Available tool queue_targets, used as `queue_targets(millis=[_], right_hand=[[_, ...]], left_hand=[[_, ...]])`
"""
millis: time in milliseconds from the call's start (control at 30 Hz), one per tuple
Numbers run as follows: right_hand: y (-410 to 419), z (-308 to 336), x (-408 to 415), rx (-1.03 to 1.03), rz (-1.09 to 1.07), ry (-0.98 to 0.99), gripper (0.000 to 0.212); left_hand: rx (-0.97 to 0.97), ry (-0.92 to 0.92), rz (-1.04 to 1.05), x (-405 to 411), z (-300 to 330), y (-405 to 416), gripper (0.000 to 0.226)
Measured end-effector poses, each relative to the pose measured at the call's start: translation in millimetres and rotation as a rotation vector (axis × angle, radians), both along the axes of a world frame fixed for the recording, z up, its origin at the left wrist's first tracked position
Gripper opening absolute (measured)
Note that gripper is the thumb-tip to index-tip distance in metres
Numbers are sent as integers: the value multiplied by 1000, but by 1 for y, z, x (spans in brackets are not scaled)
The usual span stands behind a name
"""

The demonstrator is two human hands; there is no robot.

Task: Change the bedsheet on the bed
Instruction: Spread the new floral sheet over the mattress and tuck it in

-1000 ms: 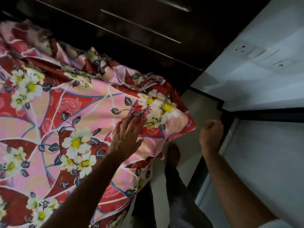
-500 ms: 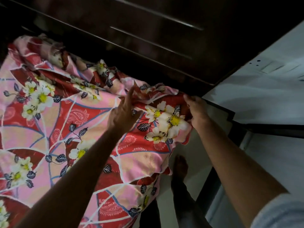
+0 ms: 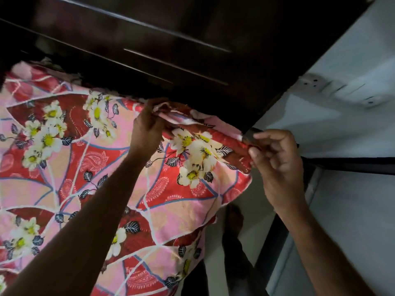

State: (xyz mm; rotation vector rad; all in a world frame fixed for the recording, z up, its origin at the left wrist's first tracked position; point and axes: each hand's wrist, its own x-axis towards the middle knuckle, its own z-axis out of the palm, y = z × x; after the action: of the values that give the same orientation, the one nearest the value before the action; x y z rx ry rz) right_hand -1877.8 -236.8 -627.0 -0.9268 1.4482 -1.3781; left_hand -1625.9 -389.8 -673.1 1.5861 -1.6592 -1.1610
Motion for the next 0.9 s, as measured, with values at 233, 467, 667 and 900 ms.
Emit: queue_targets(millis=[233, 467, 667, 900], right_hand=[[8, -6, -10, 17, -44, 326, 29], [13, -21, -14, 699, 886, 550, 17], [-16, -33, 11, 327, 726, 918, 14], [-43, -49, 113, 30, 879, 971, 50]], left_hand=[[-215, -264, -399, 22, -14, 42, 69], [-292, -639, -398, 57, -46, 85, 33], [-187, -518, -372, 74, -51, 103, 45], [-11, -643, -380, 83, -38, 130, 102]])
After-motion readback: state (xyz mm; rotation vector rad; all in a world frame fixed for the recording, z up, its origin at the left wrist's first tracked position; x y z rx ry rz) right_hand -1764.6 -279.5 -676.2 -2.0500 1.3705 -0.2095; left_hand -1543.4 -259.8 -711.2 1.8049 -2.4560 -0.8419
